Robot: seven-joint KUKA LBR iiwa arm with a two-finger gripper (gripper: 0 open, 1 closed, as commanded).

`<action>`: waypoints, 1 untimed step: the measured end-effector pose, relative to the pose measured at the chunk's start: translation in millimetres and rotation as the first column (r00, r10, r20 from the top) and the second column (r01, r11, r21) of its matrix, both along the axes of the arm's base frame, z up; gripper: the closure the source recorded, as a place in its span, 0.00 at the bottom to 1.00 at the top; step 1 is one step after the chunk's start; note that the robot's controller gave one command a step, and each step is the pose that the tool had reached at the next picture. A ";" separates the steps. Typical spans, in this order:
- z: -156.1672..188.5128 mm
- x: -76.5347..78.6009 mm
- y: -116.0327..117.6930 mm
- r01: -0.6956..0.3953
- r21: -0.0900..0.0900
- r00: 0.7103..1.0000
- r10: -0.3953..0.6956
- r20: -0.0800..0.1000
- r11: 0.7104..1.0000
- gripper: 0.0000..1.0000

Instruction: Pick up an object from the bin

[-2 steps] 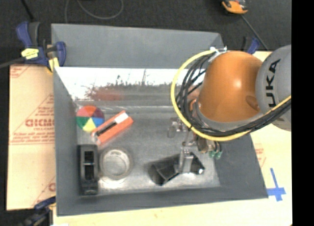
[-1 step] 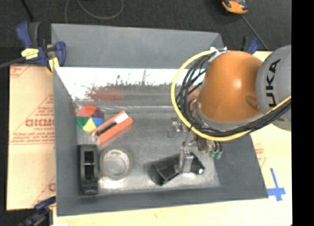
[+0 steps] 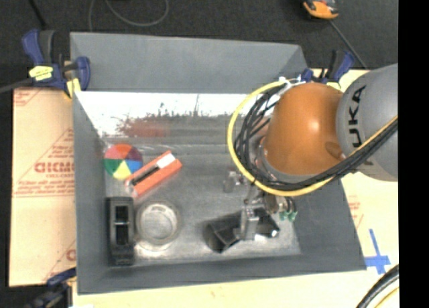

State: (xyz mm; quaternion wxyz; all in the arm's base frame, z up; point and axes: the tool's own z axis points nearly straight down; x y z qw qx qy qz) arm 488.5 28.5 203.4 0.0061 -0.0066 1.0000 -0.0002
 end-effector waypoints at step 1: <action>-61.2 6.2 -3.9 -0.059 -0.001 0.998 0.059 -0.004 0.998 0.00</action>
Offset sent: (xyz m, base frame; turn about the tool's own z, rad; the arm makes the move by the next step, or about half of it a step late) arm 0.0083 0.0068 -0.1130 -0.0728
